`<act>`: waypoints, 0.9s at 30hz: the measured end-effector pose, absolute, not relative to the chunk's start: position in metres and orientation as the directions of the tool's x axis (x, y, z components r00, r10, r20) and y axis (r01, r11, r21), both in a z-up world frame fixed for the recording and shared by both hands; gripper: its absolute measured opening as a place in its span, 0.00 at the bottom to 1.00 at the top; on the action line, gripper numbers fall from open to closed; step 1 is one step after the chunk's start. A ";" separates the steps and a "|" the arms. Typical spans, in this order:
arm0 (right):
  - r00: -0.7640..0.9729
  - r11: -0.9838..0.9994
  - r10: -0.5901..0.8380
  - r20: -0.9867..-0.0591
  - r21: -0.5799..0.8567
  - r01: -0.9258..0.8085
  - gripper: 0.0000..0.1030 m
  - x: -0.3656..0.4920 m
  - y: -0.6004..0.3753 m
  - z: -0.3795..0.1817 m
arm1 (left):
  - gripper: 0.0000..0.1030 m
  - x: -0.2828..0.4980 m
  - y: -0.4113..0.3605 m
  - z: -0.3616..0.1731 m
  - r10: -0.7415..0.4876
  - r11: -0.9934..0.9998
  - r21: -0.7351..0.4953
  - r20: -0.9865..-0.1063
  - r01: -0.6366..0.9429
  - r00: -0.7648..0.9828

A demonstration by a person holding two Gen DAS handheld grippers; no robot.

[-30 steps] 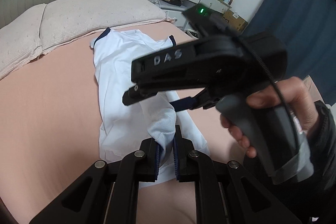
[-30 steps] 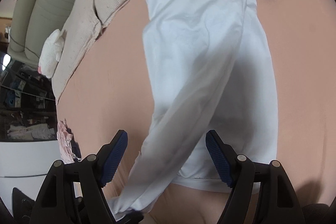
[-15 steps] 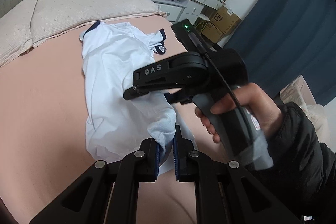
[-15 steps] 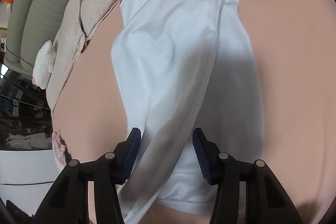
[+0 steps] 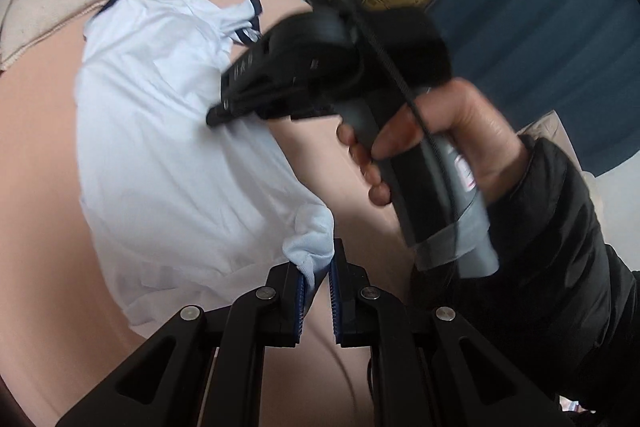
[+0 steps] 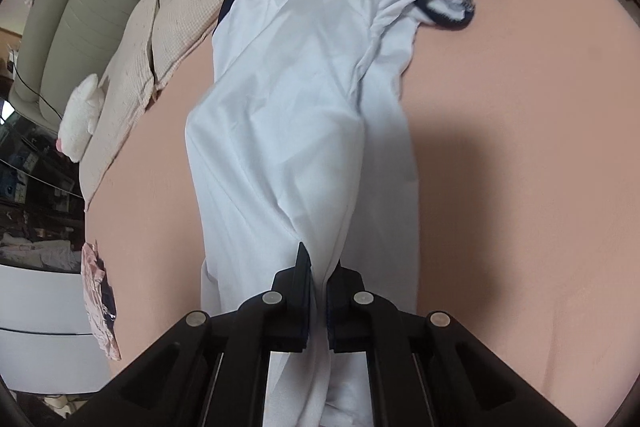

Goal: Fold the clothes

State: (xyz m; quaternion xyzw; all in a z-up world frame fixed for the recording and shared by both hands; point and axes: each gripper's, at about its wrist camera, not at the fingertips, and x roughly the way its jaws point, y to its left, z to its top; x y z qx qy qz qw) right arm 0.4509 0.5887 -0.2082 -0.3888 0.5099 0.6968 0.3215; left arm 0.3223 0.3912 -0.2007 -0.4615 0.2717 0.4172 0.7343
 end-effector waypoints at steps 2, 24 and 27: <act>-0.490 -0.267 0.075 -0.868 0.456 -0.849 0.03 0.462 0.593 -0.204 | 0.08 0.333 0.394 -0.204 0.345 0.237 -0.443 -0.794 -0.865 0.501; -0.469 -0.224 0.018 -0.883 0.454 -0.862 0.66 0.507 0.600 -0.230 | 0.55 0.381 0.405 -0.235 0.244 0.235 -0.180 -0.940 -0.955 0.237; -0.417 -0.206 0.053 -0.907 0.399 -0.894 0.73 0.516 0.595 -0.225 | 0.80 0.385 0.397 -0.227 0.244 0.252 -0.198 -0.934 -0.947 0.260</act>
